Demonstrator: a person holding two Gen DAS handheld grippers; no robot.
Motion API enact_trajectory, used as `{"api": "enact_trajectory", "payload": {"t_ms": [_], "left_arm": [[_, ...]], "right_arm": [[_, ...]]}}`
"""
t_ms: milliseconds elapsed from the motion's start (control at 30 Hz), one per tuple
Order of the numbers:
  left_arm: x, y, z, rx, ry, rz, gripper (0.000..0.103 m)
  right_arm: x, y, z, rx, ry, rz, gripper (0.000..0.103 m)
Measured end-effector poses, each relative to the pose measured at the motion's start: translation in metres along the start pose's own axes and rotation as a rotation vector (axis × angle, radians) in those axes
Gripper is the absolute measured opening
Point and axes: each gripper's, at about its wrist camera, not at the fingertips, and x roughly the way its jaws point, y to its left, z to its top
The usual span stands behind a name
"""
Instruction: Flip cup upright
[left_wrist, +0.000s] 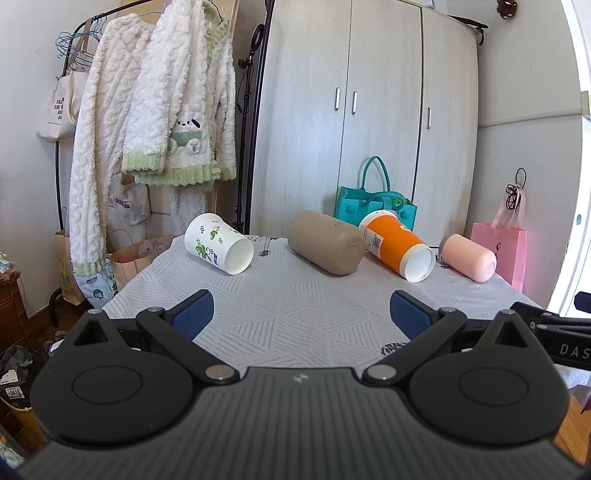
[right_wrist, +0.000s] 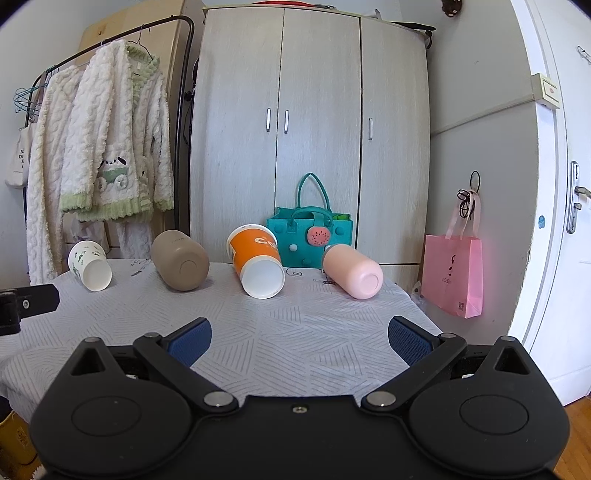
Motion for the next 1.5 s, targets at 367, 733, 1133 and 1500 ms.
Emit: {"api": "enact_trajectory", "payload": {"t_ms": [367, 733, 1133, 1500], "left_arm": [[0.003, 0.003, -0.001, -0.017, 0.060, -0.012, 0.103], [0.025, -0.017, 0.040, 0.047, 0.244, -0.026, 0.103], [0.082, -0.089, 0.115, 0.214, 0.360, -0.241, 0.103], [0.142, -0.180, 0.131, 0.388, 0.378, -0.342, 0.103]], "right_arm": [[0.005, -0.002, -0.001, 0.018, 0.041, 0.019, 0.103], [0.003, -0.024, 0.027, -0.062, 0.089, 0.154, 0.103], [0.040, -0.087, 0.085, -0.107, 0.243, 0.349, 0.103], [0.110, -0.116, 0.100, -0.089, 0.348, 0.434, 0.102]]}}
